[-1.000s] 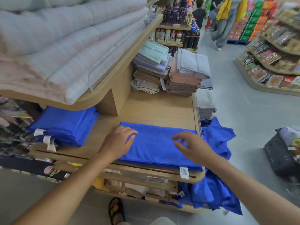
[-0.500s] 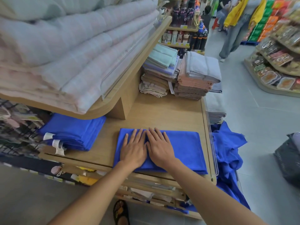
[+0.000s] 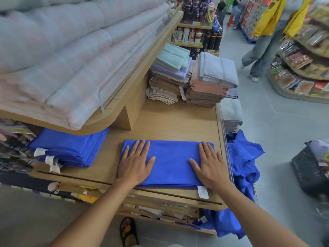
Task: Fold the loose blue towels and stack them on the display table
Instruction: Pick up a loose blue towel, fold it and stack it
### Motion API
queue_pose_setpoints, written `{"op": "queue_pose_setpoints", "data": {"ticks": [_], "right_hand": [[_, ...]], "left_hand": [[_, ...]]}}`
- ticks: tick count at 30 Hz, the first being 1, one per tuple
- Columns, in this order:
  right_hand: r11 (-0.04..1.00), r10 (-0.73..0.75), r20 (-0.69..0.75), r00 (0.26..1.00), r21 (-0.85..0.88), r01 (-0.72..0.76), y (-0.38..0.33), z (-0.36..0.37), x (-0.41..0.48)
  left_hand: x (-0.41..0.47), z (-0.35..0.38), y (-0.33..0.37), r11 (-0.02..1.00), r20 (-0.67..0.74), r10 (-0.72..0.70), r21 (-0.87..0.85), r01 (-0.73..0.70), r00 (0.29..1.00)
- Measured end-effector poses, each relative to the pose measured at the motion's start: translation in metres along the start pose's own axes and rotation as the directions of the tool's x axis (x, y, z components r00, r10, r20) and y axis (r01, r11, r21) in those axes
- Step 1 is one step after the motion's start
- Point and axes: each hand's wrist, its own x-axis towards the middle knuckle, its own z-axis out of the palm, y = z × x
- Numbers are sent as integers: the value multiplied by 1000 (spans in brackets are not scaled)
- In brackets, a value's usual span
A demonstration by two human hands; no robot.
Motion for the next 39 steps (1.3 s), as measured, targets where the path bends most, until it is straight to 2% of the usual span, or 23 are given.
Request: {"op": "queue_pose_setpoints", "data": {"ticks": [5,9,12,14,18,20,22,23,24,26,28,29,31,33,34,35,39], "right_hand": [[1000,22,9,1000,18,-23,5,4,-1],[999,-33,15,999,28,33,7,-2,12],[998,-55,2,998,-16,55,5,-9,19],[999,-17,-26,1000,-41,16,2,-10,16],[998,61,-78,995,20,-60,-2,-13,3],[993,92,-83,992,-72,-98,-5,-22,5],[976,110,-40,993,-186,-116,-7,-31,13],[974,127,-5,992,-187,-125,-7,-35,17],[980,156,45,987,-133,-149,-7,-40,22],[967,224,156,962,89,-240,-5,-52,33],[874,280,249,927,335,-353,-3,-64,43],[790,314,302,900,443,-424,-1,-69,46],[552,339,440,832,623,-554,3,-79,48],[324,299,563,770,699,-637,8,-85,47],[256,266,604,751,707,-659,10,-89,44],[233,238,616,751,714,-660,10,-92,42],[305,199,497,844,787,-536,2,-106,39]], "left_hand": [[1,0,4,1000,16,-12,8,11,1000],[4,-9,26,998,89,-62,9,62,994],[2,-13,58,999,79,-10,-46,14,997],[-3,-11,70,999,79,25,-49,-21,997],[-7,-5,69,999,61,24,-24,-23,998],[-6,-3,69,999,60,27,-23,-26,998],[-7,-2,69,999,58,27,-26,-26,998],[-7,-1,69,999,54,26,-29,-25,998],[-7,-1,69,999,50,26,-31,-24,998],[-6,0,68,999,47,26,-31,-25,999],[-6,1,68,999,46,27,-32,-26,999],[-6,2,67,999,44,27,-35,-25,999],[-7,3,67,999,40,27,-38,-26,999],[-7,4,67,999,32,24,-36,-22,999],[-7,4,68,999,31,20,-41,-19,999],[-7,4,69,999,32,14,-49,-13,999],[-5,2,76,999,43,-10,-53,12,999]]}}
